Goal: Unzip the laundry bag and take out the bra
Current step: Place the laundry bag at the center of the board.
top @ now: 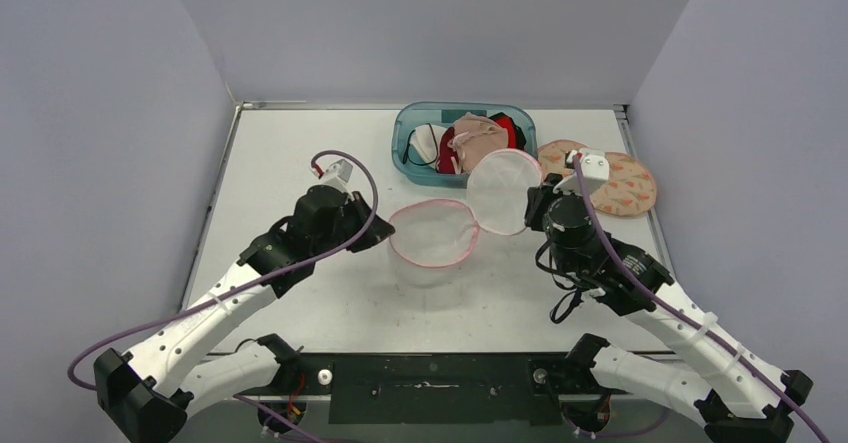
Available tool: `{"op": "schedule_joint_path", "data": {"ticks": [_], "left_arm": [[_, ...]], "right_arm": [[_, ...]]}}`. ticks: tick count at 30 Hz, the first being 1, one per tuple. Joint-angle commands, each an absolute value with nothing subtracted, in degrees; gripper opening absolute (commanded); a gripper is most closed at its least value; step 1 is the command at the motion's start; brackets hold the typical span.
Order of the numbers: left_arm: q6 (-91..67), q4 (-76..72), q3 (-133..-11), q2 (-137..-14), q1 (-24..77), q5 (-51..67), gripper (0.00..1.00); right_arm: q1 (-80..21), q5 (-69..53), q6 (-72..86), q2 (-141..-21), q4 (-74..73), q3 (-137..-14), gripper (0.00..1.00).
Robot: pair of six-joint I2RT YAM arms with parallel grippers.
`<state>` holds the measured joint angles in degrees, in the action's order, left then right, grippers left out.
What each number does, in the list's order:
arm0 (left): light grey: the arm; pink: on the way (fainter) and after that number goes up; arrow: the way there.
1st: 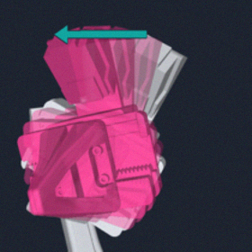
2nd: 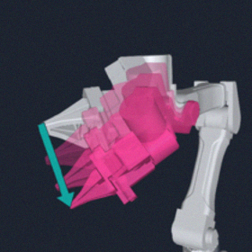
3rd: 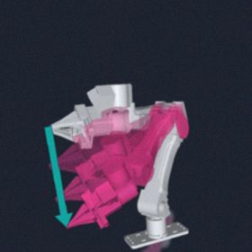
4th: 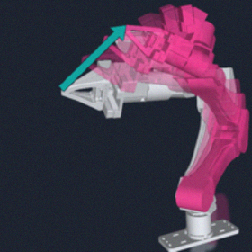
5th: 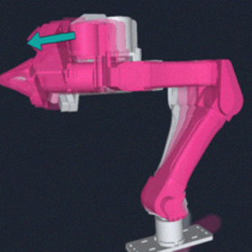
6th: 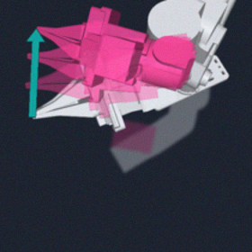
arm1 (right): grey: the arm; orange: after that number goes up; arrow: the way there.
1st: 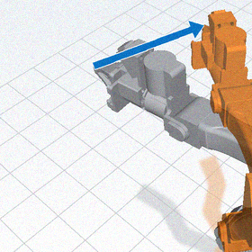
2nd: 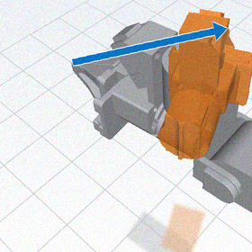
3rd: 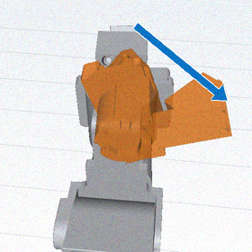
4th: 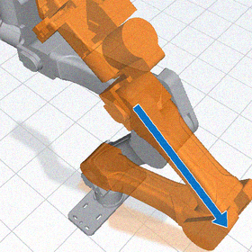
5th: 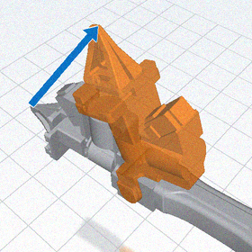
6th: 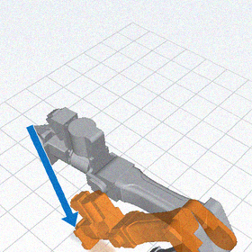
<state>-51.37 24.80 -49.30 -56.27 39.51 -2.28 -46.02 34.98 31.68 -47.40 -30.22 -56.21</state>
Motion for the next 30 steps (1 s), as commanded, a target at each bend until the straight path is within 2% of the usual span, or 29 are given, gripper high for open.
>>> {"op": "schedule_joint_path", "data": {"ticks": [1, 8, 14, 19, 24, 30], "left_arm": [[-52.9, 22.9, -56.1, -53.7, 39.5, 2.6, 0.0], [-55.9, 17.6, -45.4, -57.4, 38.8, 7.4, 0.0], [-50.7, 19.5, -50.5, -57.9, 38.3, 1.7, 0.0], [-50.5, 18.3, -47.2, -62.6, 38.4, 2.7, 0.0], [-51.3, 16.8, -43.9, -60.9, 38.3, 1.0, 0.18], [-50.5, 19.8, -46.8, -58.7, 38.1, -1.6, 0.43]], "right_arm": [[-46.9, 41.2, 25.5, -47.9, -31.4, -65.8, 0.05], [-47.0, 38.2, 29.5, -47.0, -30.1, -54.4, 0.05], [-47.3, 38.8, 27.0, -47.8, -28.5, -55.7, 0.05], [-47.6, 35.8, 29.0, -49.2, -24.9, -50.3, 0.05], [-48.6, 36.8, 28.7, -49.5, -24.2, -49.3, 0.05], [-49.2, 37.0, 28.7, -50.5, -23.6, -49.9, 0.05]]}}
